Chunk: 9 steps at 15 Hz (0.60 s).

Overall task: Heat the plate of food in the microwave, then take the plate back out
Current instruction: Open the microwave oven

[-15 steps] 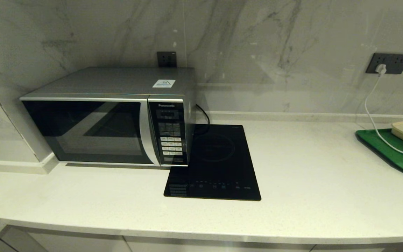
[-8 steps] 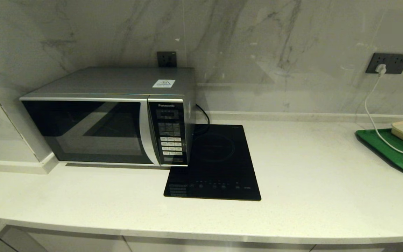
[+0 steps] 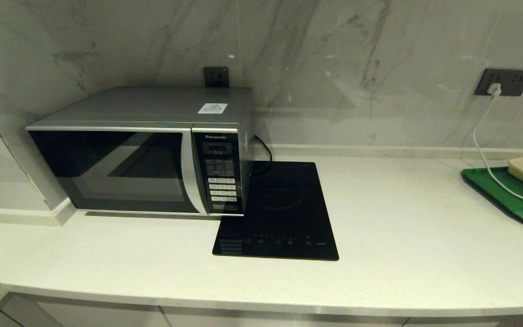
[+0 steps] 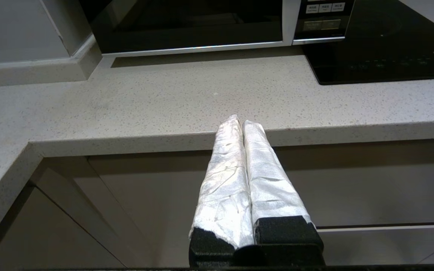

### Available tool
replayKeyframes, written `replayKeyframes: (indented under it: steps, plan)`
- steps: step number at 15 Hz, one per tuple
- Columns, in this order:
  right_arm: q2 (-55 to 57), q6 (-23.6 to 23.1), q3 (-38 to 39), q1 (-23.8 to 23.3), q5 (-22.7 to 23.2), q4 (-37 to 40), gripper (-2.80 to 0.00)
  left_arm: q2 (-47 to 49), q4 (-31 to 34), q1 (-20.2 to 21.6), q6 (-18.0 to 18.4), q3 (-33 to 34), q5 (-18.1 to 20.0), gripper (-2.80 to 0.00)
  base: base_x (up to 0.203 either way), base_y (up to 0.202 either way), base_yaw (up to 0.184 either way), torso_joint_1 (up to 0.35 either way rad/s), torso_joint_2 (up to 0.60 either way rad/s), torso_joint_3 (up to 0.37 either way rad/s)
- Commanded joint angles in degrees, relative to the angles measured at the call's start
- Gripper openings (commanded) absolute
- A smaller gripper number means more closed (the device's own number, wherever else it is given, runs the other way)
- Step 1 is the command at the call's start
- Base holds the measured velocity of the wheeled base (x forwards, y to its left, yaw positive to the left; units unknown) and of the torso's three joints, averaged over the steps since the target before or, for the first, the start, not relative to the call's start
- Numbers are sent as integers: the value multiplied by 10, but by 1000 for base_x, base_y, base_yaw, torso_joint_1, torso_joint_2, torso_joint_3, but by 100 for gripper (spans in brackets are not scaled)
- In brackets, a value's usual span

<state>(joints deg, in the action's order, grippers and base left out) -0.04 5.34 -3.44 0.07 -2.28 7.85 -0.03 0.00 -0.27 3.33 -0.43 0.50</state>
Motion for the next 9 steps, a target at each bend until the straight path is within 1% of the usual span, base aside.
replayKeyframes:
  steps: [1, 5, 7, 8, 9]
  plan:
    - [0, 0, 0, 0, 0, 1, -280, 0, 0, 2, 1, 2, -1, -280, 0, 0, 0, 0, 0, 0]
    - [0, 0, 0, 0, 0, 1, -280, -1, 0, 2, -4, 2, 0, -280, 0, 0, 0, 0, 0, 0]
    - [0, 0, 0, 0, 0, 1, -280, -1, 10, 5, -3, -3, -4, -280, 0, 0, 0, 0, 0, 0]
    - [0, 0, 0, 0, 0, 1, -280, 3, 18, 5, -1, -20, -4, -280, 0, 0, 0, 0, 0, 0]
    - [0, 0, 0, 0, 0, 1, -280, 17, 36, 5, -2, -60, -1, -280, 0, 0, 0, 0, 0, 0]
